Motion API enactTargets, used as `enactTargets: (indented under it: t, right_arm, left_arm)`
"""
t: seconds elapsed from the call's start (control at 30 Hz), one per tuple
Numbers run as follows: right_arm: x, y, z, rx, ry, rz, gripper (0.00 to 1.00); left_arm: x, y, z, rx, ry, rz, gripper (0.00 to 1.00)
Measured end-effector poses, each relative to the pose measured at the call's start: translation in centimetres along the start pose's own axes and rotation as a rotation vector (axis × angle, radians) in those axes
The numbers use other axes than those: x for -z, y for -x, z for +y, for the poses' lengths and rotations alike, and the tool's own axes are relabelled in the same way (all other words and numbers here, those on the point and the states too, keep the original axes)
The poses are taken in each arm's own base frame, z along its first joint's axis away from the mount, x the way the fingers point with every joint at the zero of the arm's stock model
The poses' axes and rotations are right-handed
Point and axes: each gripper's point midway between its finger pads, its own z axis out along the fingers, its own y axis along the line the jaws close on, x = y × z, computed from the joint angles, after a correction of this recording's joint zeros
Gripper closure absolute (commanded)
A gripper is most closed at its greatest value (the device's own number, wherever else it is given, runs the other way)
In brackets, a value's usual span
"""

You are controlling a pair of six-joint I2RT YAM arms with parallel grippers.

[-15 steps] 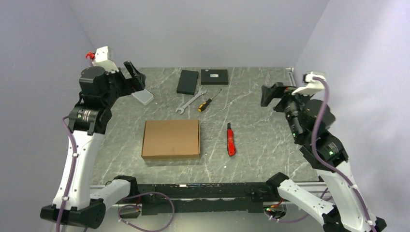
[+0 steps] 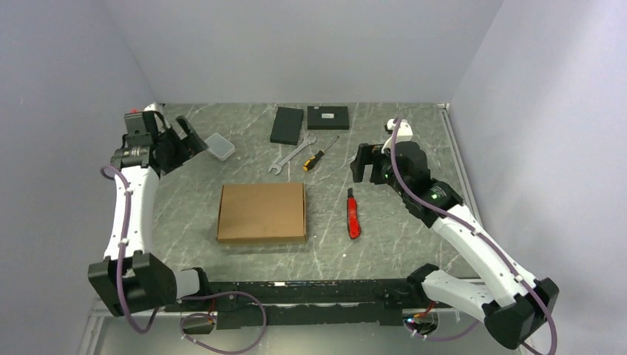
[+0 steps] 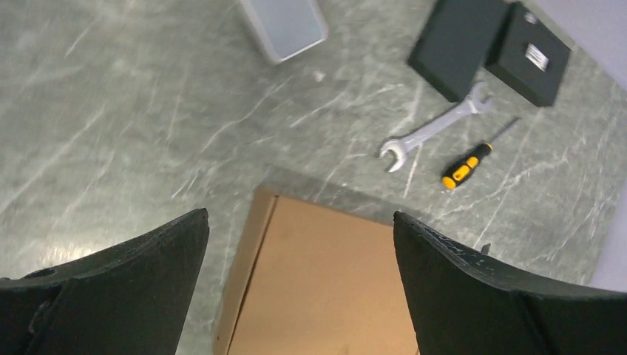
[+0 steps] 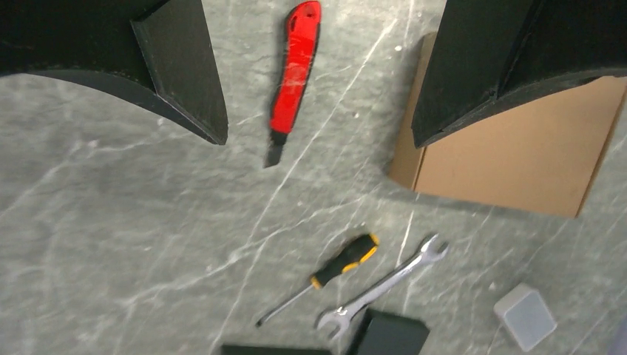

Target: Unpack the express box

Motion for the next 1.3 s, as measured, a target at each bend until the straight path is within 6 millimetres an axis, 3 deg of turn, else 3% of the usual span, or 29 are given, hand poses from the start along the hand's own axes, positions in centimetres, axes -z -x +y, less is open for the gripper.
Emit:
enactTargets:
  t: [0.1,0.27,0.37,0.5,0.63,0.8,0.87,1.03,1.13,1.3]
  right_arm:
    - [-1.5,-1.9,0.8,-0.045,0.06,0.066,0.0]
    - [-3.8,-4.8,2.9,-0.166,0.213,0.175,0.0]
    - [-5.1,-7.2,4.6,-0.246,0.309,0.266,0.0]
    - [-6.2,-10.2,6.5,-0.343,0.407,0.391,0.0]
    - [-6.7,-12.8,7.7,-0.41,0.458,0.485,0.0]
    - [-7.5,-16.1,9.6,-0.439,0.484,0.594,0.02]
    - [-7.5,-17.6,10.6,-0.436,0.492,0.643,0.07]
    - [-7.1,-20.5,12.7,-0.417,0.503,0.716,0.13]
    - [-6.9,-21.4,13.1,-0.409,0.499,0.721,0.14]
    - [-7.1,-22.7,12.0,-0.405,0.446,0.721,0.14]
  left_arm:
    - [-1.2,-0.8,4.2,0.139,0.062,0.054,0.01]
    - [-1.4,-2.3,12.5,0.432,0.193,0.069,0.01]
    - [-1.8,-4.1,14.6,0.545,0.209,0.083,0.01]
    - [-3.2,-6.7,13.7,0.595,0.111,0.139,0.01]
    - [-4.1,-8.4,11.5,0.585,-0.013,0.191,0.01]
    - [-5.1,-10.2,6.8,0.451,-0.108,0.271,0.03]
    - [-5.2,-12.0,5.1,0.408,-0.139,0.312,0.06]
    - [-4.3,-16.7,4.6,0.424,-0.131,0.369,0.06]
    - [-3.8,-18.4,4.0,0.415,-0.141,0.382,0.06]
    - [-3.8,-20.2,1.6,0.384,-0.2,0.418,0.04]
